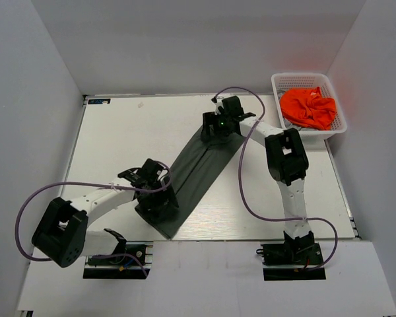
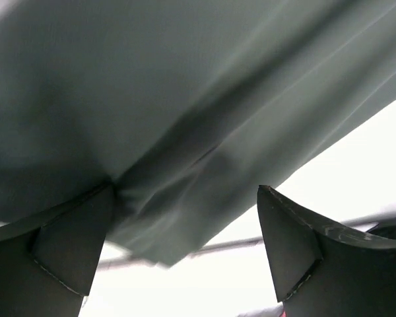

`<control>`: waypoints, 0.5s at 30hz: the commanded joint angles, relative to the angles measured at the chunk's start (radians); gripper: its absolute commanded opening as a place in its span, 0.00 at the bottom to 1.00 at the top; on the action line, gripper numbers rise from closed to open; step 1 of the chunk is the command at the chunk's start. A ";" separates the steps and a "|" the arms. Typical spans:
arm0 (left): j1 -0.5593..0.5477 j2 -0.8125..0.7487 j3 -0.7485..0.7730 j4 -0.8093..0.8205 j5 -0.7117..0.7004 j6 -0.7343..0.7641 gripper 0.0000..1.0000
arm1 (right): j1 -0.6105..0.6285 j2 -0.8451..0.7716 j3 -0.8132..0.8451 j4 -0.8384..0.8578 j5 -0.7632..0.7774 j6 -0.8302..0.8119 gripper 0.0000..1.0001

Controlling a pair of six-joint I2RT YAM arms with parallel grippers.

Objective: Fold and stack the t-shirts
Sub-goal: Rotate the tshirt 75 degrees

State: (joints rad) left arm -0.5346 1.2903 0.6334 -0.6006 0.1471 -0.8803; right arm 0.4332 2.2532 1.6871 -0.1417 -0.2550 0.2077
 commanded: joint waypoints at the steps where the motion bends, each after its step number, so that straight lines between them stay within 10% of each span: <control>1: -0.057 -0.055 0.039 -0.234 0.013 -0.019 1.00 | 0.001 0.002 0.069 -0.107 -0.013 -0.139 0.90; 15: -0.127 -0.267 0.216 -0.307 -0.342 -0.019 1.00 | 0.096 -0.349 -0.217 -0.124 0.120 0.101 0.90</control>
State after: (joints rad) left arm -0.6567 1.0142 0.8101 -0.8486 -0.0505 -0.8940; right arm 0.4976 1.9488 1.5307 -0.2398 -0.1848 0.2317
